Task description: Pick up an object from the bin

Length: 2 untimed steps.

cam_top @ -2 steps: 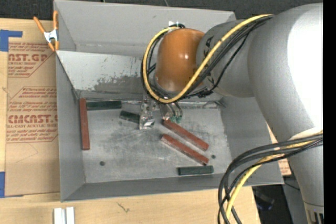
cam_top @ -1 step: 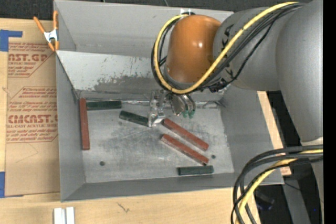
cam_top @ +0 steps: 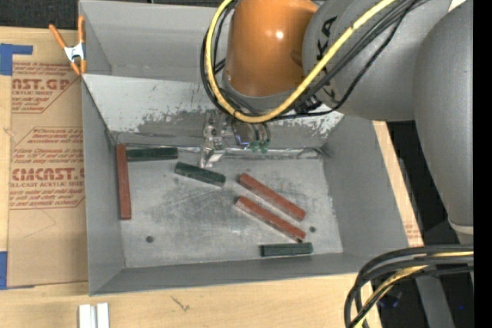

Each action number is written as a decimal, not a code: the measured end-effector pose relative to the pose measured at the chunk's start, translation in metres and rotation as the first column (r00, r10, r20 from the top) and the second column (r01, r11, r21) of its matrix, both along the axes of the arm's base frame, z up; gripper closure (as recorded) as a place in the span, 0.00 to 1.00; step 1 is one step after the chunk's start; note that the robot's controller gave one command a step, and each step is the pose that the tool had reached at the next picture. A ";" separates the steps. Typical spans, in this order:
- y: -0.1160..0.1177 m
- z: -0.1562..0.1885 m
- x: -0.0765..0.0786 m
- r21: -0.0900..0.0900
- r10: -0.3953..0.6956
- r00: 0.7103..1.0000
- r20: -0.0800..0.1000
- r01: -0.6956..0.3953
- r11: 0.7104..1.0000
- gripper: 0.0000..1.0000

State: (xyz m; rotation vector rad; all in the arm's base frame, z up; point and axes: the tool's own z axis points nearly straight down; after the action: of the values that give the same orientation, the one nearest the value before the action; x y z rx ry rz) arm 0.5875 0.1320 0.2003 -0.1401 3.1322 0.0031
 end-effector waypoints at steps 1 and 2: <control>0.009 -0.079 0.004 -0.001 0.127 0.992 -0.005 -0.127 0.992 0.00; 0.009 -0.079 0.004 -0.001 0.128 0.992 -0.004 -0.128 0.992 0.00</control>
Offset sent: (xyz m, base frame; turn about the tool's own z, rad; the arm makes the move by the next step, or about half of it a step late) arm 0.0000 0.0000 0.0000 0.0000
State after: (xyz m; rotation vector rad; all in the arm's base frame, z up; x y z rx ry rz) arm 0.5914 0.1410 0.1211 -0.3408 3.1213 0.0021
